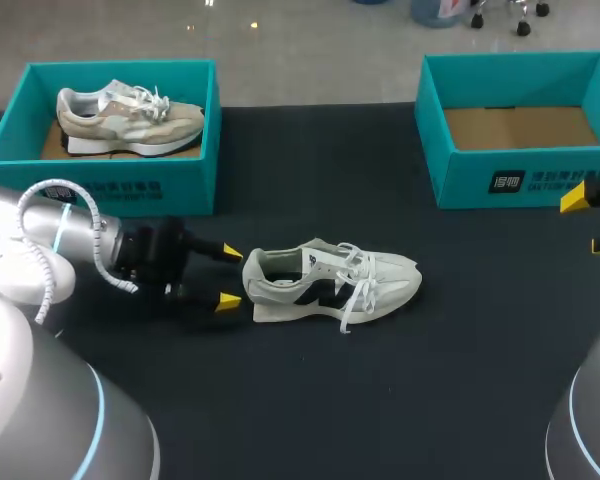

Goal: Take the shoe out of the shoebox, open the shoe tongue, remove and reinsert the insole, then place the shoe into the shoebox

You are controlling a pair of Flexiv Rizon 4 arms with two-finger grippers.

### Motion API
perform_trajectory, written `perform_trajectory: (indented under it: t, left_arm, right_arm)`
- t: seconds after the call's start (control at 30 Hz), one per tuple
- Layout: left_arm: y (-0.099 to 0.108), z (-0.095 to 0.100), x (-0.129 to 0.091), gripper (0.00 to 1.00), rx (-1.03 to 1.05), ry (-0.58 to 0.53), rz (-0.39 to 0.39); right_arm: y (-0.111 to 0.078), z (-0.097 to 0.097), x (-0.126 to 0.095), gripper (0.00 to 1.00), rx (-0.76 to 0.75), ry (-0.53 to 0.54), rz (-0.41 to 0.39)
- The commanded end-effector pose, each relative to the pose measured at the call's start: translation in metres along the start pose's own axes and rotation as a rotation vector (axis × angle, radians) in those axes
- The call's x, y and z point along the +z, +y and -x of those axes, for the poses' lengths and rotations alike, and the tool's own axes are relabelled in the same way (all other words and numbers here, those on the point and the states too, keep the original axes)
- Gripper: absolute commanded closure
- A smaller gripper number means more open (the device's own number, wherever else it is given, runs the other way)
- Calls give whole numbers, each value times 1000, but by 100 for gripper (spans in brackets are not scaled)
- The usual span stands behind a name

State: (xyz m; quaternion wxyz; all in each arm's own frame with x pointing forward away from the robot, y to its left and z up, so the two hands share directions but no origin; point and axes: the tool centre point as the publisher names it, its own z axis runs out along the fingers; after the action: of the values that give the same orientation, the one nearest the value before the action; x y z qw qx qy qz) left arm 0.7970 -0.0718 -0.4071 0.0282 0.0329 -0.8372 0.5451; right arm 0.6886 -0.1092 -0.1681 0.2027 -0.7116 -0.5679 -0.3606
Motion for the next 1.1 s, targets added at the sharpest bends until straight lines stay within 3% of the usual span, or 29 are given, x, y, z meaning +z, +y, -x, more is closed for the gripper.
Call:
perform_trajectory:
  t: [0.03, 0.67, 1.1]
  left_arm:
    - [2, 5, 12, 0, -7, 0, -12]
    - [-4, -4, 40, 0, -19, 62, -23]
    - [-3, 0, 51, 0, -16, 60, -27]
  right_arm:
    - [-2, 0, 0, 0, 1, -3, 2]
    - [-2, 0, 0, 0, 1, -3, 2]
    - [-2, 0, 0, 0, 1, -3, 2]
